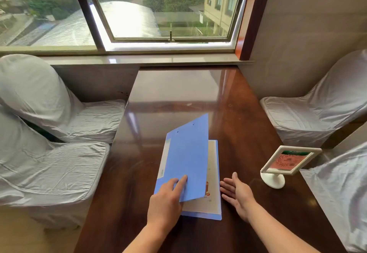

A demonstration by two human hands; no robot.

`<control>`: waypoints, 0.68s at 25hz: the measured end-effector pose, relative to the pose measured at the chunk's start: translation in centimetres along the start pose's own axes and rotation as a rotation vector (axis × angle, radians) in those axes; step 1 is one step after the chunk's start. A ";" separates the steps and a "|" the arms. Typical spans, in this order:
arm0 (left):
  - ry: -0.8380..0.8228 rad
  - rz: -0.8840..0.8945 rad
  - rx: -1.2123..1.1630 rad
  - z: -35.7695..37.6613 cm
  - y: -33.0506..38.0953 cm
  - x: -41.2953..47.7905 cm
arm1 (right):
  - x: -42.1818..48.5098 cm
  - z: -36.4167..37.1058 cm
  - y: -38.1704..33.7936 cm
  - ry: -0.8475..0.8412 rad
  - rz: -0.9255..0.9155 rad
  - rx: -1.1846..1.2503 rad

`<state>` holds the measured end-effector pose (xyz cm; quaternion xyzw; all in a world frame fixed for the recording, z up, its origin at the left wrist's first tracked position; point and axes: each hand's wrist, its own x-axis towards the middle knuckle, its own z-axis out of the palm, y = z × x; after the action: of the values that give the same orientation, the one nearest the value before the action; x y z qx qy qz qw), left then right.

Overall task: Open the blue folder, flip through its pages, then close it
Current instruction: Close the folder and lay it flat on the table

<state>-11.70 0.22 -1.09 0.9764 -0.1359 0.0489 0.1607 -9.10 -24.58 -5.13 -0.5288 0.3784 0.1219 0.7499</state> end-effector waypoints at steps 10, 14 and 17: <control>-0.214 0.052 0.127 4.1 1.1 -0.5 | -0.1 0.5 -0.4 -0.106 -0.037 -0.193; -0.327 0.056 0.009 3.7 0.3 -0.7 | 0.0 1.1 -0.5 -0.140 -0.149 -0.319; -0.102 -0.147 -0.269 3.3 -1.5 -0.8 | 0.3 1.5 -1.2 -0.128 -0.180 -0.301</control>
<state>-11.89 0.76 -4.75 0.9546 -0.0774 -0.0315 0.2861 -7.57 -23.75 -4.26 -0.6579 0.2587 0.1425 0.6928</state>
